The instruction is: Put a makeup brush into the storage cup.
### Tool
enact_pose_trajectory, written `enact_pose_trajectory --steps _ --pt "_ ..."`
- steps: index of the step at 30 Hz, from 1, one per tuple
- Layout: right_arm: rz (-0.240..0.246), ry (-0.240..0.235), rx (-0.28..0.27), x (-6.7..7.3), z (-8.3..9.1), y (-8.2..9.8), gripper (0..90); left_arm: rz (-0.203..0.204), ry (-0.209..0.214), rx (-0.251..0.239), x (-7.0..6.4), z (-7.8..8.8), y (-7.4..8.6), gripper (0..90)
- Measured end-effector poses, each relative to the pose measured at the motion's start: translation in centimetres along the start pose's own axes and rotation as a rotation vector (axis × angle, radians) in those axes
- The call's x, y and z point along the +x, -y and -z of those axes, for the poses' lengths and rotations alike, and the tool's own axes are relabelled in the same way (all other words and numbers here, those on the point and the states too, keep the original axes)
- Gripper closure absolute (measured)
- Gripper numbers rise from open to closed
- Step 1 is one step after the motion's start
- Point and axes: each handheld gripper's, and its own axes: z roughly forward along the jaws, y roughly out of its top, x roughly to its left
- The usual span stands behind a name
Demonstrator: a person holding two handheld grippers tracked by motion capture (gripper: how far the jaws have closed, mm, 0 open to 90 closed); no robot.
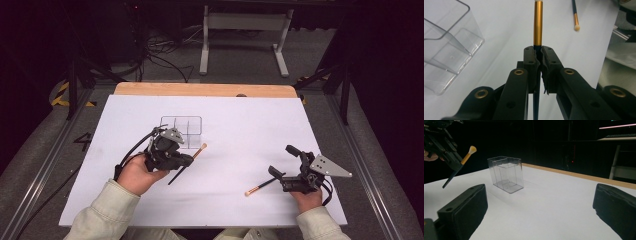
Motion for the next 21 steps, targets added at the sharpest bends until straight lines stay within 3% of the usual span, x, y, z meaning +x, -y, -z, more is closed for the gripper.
enact_pose_trajectory --steps 2,14,21 --pt "-0.001 -0.001 0.0 0.0 0.0 0.0 0.1 -0.017 -0.003 -0.036 0.1 0.3 0.2 82.8" --pt "-0.006 -0.002 -0.003 0.0 0.0 0.0 0.1 -0.025 0.023 -0.228 0.6 1.4 1.0 82.8" --pt "-0.004 -0.002 -0.001 0.0 0.0 0.0 0.1 -0.043 0.028 -0.306 0.7 1.3 1.6 82.8"
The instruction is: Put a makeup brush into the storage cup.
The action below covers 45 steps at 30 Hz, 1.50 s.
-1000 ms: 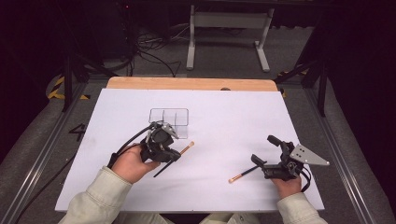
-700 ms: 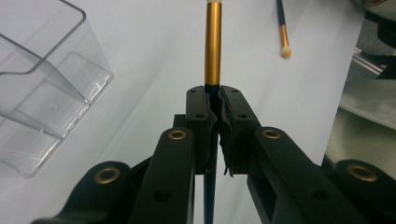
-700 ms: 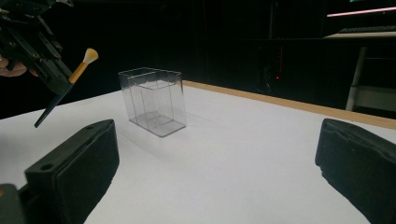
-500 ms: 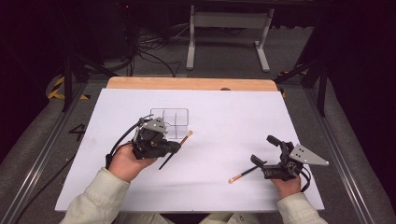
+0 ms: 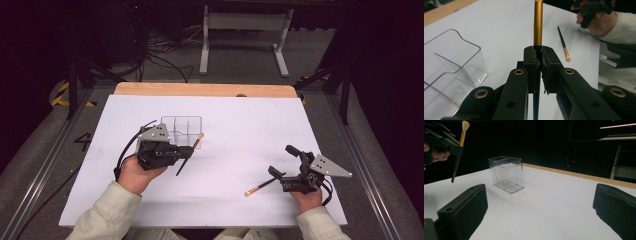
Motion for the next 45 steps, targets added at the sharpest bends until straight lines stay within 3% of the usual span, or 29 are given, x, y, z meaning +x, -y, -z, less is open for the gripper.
enact_pose_trajectory --steps 12,18,22,34,45 --pt "0.0 -0.001 -0.004 0.0 0.0 0.0 0.1 -0.033 -0.034 -0.188 0.6 0.8 1.0 82.8" --pt "-0.002 -0.004 -0.004 0.0 0.0 0.0 0.1 -0.02 -0.035 -0.24 1.0 0.9 1.4 82.7" --pt "-0.002 -0.004 -0.004 0.0 0.0 0.0 0.1 -0.045 -0.057 -0.288 1.2 1.1 1.4 82.7" --pt "-0.003 -0.005 -0.003 0.0 0.0 0.0 0.1 -0.053 -0.095 -0.362 1.9 1.2 0.8 82.7" --pt "-0.005 -0.007 -0.002 0.0 0.0 0.0 0.1 -0.084 -0.127 -0.379 2.7 1.3 -0.4 82.7"
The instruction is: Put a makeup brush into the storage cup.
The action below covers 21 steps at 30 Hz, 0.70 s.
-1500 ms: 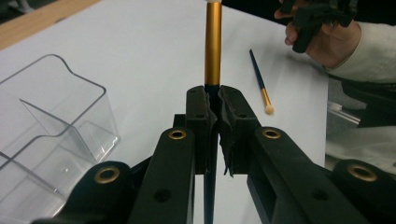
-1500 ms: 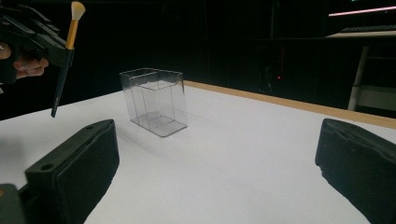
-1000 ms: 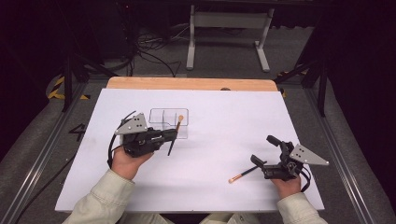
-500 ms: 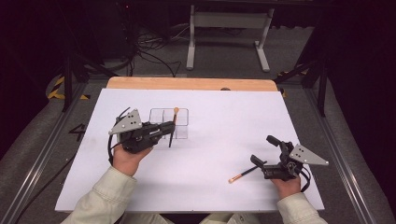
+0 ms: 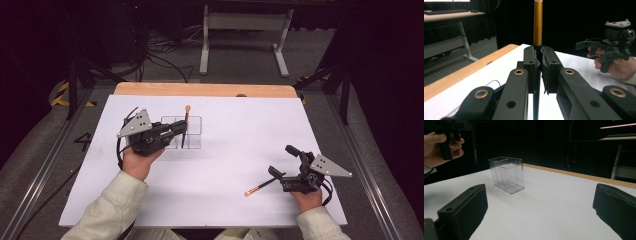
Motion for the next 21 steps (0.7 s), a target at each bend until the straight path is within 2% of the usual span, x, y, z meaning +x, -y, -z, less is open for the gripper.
enact_pose_trajectory --steps 4,10,21 --pt "-0.001 -0.001 0.001 0.0 0.0 0.0 0.1 0.001 -0.007 -0.011 0.4 -0.2 -0.5 82.7" --pt "-0.003 -0.003 -0.001 -0.1 0.0 0.0 0.1 0.003 -0.028 -0.003 1.0 -0.6 -1.1 82.7" --pt "-0.011 -0.004 -0.003 -0.1 0.0 0.1 0.1 -0.003 -0.05 -0.035 1.9 -1.1 -1.7 82.7"
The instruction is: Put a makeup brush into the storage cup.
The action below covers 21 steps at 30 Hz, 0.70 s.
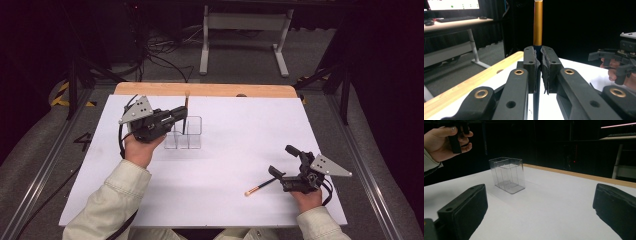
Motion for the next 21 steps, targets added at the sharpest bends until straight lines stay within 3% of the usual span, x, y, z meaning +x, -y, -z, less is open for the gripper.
enact_pose_trajectory --steps 21 --pt "-0.003 -0.006 -0.004 -0.1 0.0 0.0 0.1 0.007 -0.051 -0.025 2.0 -1.5 -0.4 82.7"
